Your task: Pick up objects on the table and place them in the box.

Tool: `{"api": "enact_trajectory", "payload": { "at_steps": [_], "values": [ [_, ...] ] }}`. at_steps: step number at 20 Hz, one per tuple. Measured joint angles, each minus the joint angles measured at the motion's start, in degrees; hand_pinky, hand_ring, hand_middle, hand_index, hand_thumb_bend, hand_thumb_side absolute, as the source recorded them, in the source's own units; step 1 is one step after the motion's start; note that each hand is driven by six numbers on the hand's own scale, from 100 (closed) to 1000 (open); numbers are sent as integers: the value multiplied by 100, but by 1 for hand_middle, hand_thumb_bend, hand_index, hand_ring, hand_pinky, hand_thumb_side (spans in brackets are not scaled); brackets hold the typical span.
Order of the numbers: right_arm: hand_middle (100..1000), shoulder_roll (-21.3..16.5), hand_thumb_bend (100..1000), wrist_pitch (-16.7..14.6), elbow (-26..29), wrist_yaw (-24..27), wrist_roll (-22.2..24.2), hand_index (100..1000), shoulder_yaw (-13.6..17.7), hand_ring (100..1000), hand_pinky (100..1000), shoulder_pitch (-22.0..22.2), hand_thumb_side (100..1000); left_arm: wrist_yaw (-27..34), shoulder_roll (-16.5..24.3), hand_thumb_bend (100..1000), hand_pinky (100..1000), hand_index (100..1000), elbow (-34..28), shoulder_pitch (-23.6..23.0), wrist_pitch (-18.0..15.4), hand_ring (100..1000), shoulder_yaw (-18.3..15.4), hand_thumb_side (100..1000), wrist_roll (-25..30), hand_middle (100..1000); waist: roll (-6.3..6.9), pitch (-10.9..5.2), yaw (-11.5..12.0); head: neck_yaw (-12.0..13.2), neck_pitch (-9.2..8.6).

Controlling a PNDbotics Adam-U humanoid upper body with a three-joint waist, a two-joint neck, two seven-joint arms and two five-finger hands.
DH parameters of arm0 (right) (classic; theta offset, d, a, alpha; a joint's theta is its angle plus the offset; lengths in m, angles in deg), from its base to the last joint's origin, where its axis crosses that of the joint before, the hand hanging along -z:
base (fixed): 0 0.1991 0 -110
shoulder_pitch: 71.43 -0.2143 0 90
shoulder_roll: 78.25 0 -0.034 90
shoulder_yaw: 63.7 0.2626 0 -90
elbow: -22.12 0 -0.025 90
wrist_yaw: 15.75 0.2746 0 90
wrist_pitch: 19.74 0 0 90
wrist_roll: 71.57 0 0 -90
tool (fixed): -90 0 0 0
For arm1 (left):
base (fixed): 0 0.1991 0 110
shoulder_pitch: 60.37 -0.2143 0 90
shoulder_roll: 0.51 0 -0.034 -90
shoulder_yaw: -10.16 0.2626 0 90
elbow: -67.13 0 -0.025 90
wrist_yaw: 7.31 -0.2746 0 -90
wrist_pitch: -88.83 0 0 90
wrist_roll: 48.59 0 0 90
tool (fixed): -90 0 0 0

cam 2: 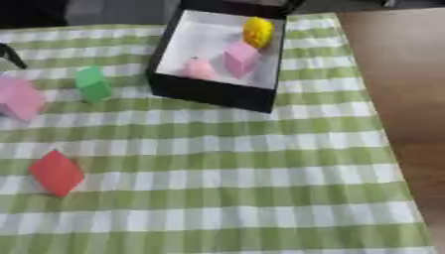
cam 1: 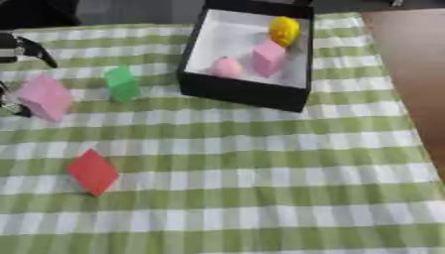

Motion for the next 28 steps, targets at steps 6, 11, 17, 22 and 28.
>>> {"api": "enact_trajectory", "payload": {
  "at_steps": [6, 11, 17, 22, 28],
  "values": [
    [548, 43, 100, 1, 0, 1, -1, 741, 1, 659, 999, 0, 516, -213, -102, 673, 921, 851, 248, 0, -26, 903, -80, 100, 3, 813, -24, 16, -14, 7, -43],
    [548, 87, 100, 11, 0, 2, -11, 741, 32, 660, 1000, 14, 519, -245, -174, 631, 830, 775, 377, 2, -77, 806, -142, 100, -71, 669, -29, 17, -24, 15, -44],
    [549, 120, 100, 39, 0, 2, -23, 742, 38, 660, 1000, 62, 520, -77, -248, 549, 723, 575, 334, 7, -6, 640, -247, 100, -388, 482, -29, 17, -29, 25, -44],
    [550, 138, 100, 56, 0, 2, -38, 742, 69, 661, 1000, 117, 520, 98, -222, 515, 682, 508, -51, 8, 164, 599, -293, 100, -763, 437, -29, 17, -29, 25, -43],
    [550, 138, 100, 60, 0, 2, -46, 742, 78, 661, 1000, 149, 517, 320, 55, 521, 668, 493, -685, 140, 284, 573, -211, 100, -1173, 425, -29, 17, -19, -5, -33]
  ]
}}
